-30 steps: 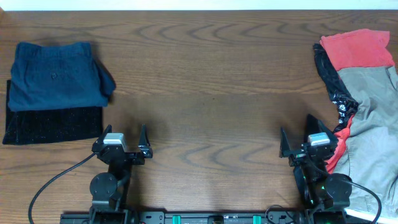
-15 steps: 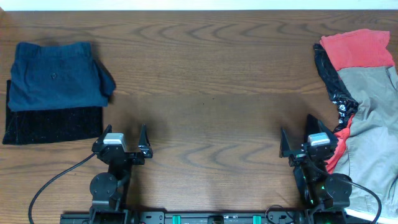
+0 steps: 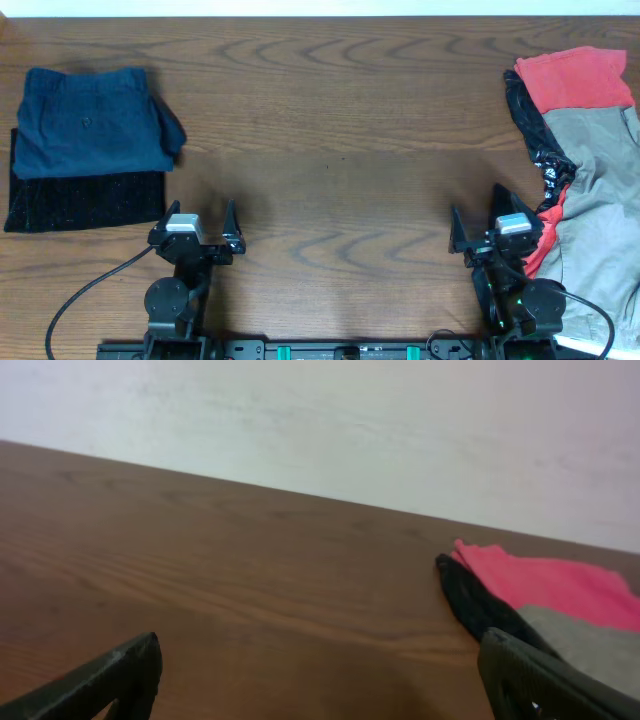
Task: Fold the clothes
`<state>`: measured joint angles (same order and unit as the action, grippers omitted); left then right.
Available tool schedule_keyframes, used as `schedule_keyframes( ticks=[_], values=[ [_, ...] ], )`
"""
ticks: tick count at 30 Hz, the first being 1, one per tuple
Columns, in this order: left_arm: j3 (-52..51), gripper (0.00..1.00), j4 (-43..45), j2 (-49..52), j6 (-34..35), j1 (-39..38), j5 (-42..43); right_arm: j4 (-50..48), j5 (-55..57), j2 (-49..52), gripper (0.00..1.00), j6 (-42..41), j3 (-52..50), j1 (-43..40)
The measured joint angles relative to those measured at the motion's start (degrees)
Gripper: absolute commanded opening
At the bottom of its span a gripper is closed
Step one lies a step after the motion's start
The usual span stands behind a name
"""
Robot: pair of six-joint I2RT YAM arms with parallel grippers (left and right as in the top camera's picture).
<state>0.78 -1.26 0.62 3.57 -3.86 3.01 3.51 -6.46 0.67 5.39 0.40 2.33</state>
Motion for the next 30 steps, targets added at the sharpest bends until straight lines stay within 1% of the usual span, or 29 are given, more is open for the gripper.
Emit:
schedule_keyframes(
  ticks=[5,7,11,15,22,27,30],
  values=[
    [0.24,0.98,-0.33,0.20,2.64,0.00,0.04,0.22,0.35,0.02,0.99,-3.67,0.00,0.00],
    [1.31,0.98,-2.21,1.22,3.26,0.00,0.09,1.88,1.64,0.13,0.99,-5.14,0.39,0.00],
    [4.11,0.98,-7.93,5.55,3.96,0.00,0.68,9.75,4.94,1.27,0.99,-6.67,3.74,0.00],
    [10.21,0.98,-12.85,12.98,4.13,0.00,1.36,18.18,8.20,4.96,0.99,-7.48,8.57,0.00],
    [24.79,0.98,-23.15,27.71,4.15,0.00,1.70,29.07,14.45,18.73,0.99,-9.25,20.87,0.00],
    [34.18,0.98,-32.63,37.44,4.15,0.00,1.75,36.52,17.84,32.76,0.99,-9.97,30.05,-0.28],
    [38.27,0.98,-36.11,41.88,4.15,0.00,1.75,40.94,17.99,41.68,0.99,-10.05,35.26,-1.75]
  ],
)
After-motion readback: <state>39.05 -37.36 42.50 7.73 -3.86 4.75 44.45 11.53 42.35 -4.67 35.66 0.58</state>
